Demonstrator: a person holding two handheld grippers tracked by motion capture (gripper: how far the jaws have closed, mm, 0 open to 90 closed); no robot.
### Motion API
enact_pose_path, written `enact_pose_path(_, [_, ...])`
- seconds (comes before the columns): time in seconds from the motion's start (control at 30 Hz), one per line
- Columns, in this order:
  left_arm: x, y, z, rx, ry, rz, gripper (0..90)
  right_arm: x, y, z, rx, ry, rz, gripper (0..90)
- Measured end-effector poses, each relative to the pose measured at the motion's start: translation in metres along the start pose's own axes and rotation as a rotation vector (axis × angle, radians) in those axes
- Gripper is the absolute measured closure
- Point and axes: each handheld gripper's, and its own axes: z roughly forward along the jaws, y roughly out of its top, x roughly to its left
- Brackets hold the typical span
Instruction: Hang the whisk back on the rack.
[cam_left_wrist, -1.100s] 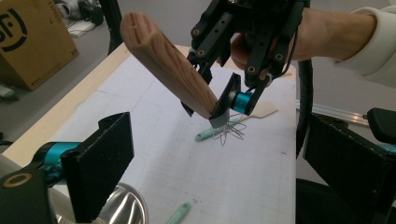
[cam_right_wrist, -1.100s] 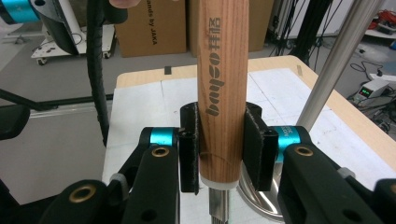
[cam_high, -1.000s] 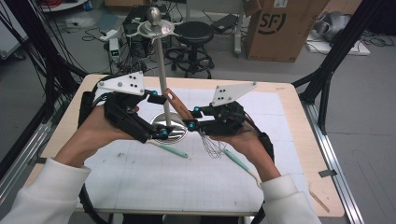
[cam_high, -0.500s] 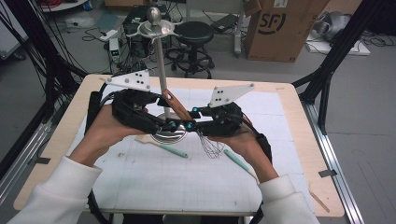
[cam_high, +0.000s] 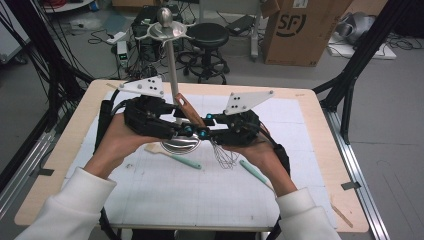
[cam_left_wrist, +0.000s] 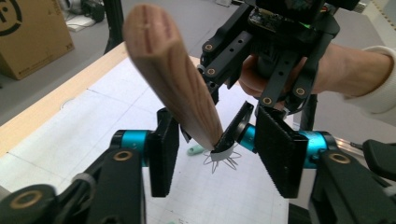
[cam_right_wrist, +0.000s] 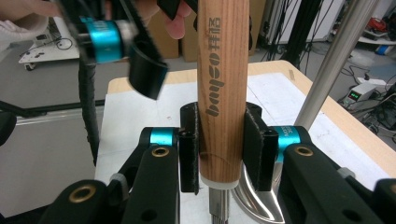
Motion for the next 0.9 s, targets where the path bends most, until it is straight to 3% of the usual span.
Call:
enact_pose_path(0.2, [-0.0002,0.0006,0.0024,-0.004,0.009,-0.01,54.7,0.0004,-0.0001,0.0011,-0.003,-0.008,0.008,70.4])
enact_pose_path(0.6, [-0.0003,0.0016,0.003,-0.009,0.049,-0.021,67.1,0.0025,0.0012,0.0053,-0.003,-0.011,0.004,70.5])
enact_pose_path(0.73, [-0.0005,0.0019,0.0035,-0.012,0.044,-0.027,70.7,0.0037,0.0016,0.0066,-0.002,-0.013,0.006,70.5])
enact_pose_path(0.9, [-0.0017,0.0019,0.0043,-0.005,0.047,-0.005,72.1,0.0049,0.0018,0.0093,0.004,-0.005,0.005,70.5])
